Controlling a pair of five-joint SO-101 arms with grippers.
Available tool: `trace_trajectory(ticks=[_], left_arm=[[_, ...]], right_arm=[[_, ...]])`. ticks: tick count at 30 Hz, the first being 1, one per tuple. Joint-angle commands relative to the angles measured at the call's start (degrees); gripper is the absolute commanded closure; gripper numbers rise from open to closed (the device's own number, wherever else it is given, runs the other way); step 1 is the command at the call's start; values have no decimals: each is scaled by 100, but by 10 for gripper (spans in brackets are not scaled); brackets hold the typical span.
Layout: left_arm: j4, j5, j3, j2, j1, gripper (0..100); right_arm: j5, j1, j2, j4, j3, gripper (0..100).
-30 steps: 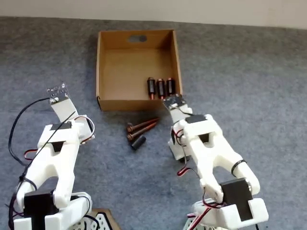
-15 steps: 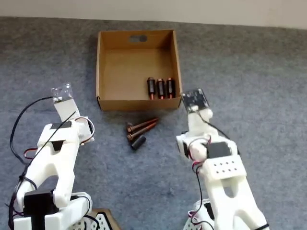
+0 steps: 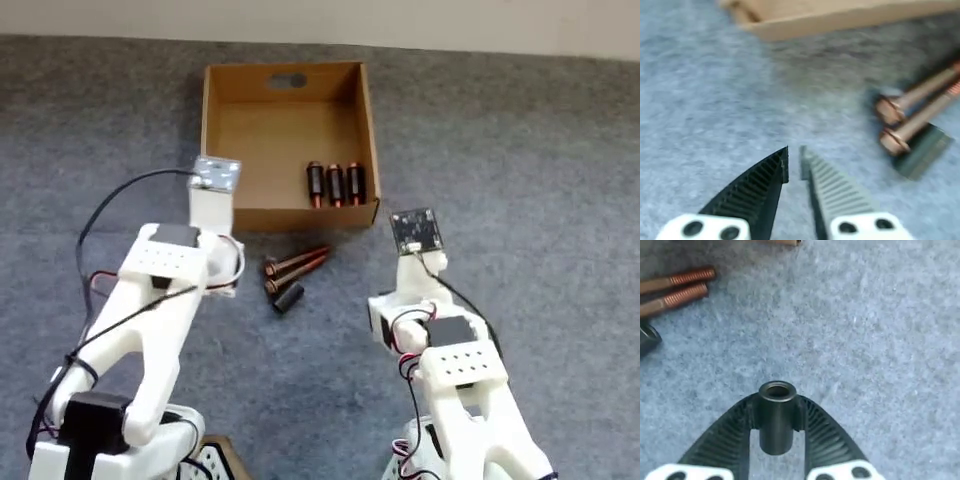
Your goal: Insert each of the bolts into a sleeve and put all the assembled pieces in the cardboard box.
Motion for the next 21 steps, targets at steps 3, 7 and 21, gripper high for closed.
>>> trace_trajectory(ticks=[3,7,21], left_arm=[[211,-26,-532,-13,497,807],[193,316,-804,-13,602,808],[-624,1495,-1323,1657,602,808]], right_arm=[[-44,75,-119,-110,-13,993],[-44,75,-119,-110,-4,993],[-44,75,-119,-110,4,993]])
